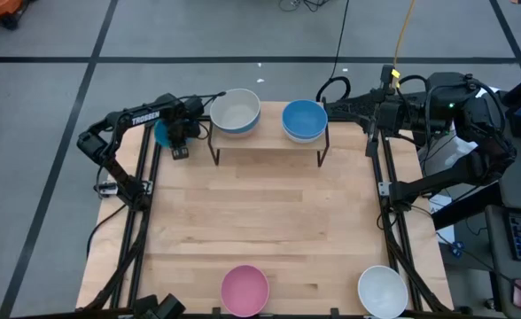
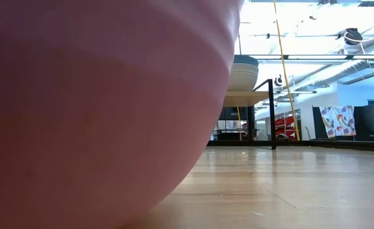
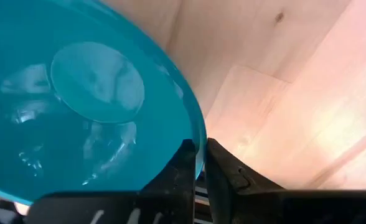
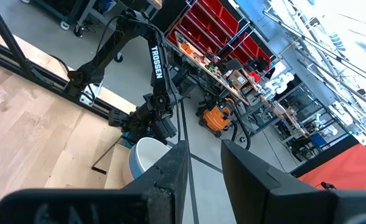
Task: Place and stack bowls onto a shelf
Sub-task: Stack the blue bowl on top of the gray bowl on the shelf
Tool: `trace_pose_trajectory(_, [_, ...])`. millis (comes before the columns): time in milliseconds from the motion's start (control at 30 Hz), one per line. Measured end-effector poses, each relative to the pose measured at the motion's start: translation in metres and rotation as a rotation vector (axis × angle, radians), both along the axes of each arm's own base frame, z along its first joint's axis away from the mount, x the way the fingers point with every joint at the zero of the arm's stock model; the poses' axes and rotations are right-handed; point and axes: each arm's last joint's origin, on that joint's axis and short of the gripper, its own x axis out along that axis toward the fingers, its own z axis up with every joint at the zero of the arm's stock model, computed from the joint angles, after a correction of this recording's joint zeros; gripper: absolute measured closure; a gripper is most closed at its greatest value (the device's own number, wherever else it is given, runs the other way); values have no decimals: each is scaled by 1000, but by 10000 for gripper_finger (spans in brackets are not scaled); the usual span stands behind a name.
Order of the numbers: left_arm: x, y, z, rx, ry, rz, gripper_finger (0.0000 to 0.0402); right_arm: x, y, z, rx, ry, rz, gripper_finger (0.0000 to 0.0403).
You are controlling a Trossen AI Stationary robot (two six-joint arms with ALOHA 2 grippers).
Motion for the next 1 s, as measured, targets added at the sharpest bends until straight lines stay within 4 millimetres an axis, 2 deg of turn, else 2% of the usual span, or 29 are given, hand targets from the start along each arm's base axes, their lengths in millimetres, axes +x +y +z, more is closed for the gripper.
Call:
trace_pose_trajectory(333, [-5, -7, 2, -43, 54, 90, 387, 0, 0, 1, -4, -5, 1, 314])
trace_pose_trajectory(533, [-10, -11, 15, 36, 61, 140, 387, 0, 0, 1, -4, -5, 0, 314])
trace_pose_trajectory(900, [-27, -34, 87, 244, -116, 232, 400, 0, 0, 0, -4, -2, 0, 314])
trace_pose_trajectory(1000, [-33, -41, 101, 269, -146, 256, 399, 0, 0, 0, -4, -1, 1, 314])
